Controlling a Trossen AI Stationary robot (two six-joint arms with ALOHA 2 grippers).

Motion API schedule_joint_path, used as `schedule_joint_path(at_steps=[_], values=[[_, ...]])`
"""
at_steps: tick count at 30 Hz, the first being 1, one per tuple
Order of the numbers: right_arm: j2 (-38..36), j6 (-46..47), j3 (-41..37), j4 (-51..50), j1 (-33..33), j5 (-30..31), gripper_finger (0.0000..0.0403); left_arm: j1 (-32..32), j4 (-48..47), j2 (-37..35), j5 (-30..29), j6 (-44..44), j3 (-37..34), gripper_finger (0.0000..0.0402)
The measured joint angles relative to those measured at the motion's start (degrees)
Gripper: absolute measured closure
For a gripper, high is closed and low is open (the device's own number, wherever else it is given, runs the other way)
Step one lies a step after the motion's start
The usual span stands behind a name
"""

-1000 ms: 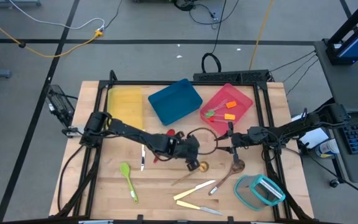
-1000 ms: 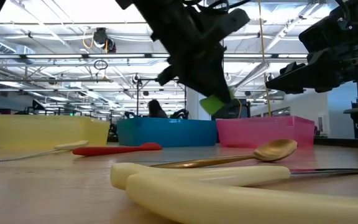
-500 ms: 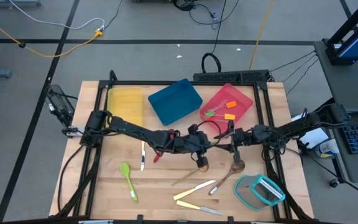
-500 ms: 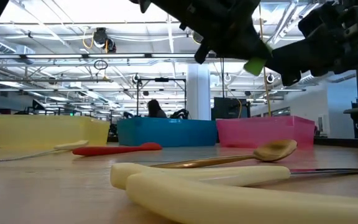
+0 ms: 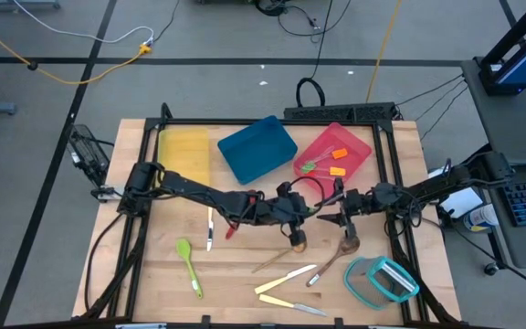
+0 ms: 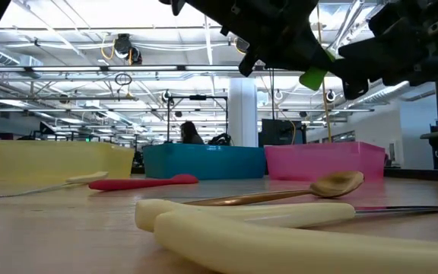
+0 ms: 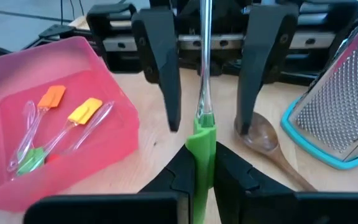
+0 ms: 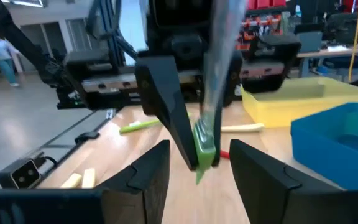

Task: Pick & Place Kitchen Items
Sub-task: Put the green spatula into the red bin

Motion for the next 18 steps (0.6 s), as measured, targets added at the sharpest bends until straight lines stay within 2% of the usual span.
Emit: schedule_joint_path(at_steps=[5,9,14,18], values=[[0.0,-0.4,0.0,1.2,1.2,0.1,0.0243,0.0,0.0,0.0,0.0,-0.5,0.0,0.0353],[0.0,-0.6,0.0,1.6,1.3,0.1,0.0247,0.0,0.0,0.0,2.1,-0.5,0.0,0.0362],[0.0,-0.6,0.0,2.0,1.3,0.2,0.0281,0.1,0.0,0.0,3.1,-0.6,0.0,0.0368],[0.0,-1.7,0.0,2.0,1.3,0.2,0.0322,0.3,0.1,0.0,3.1,-1.0,0.0,0.0354]])
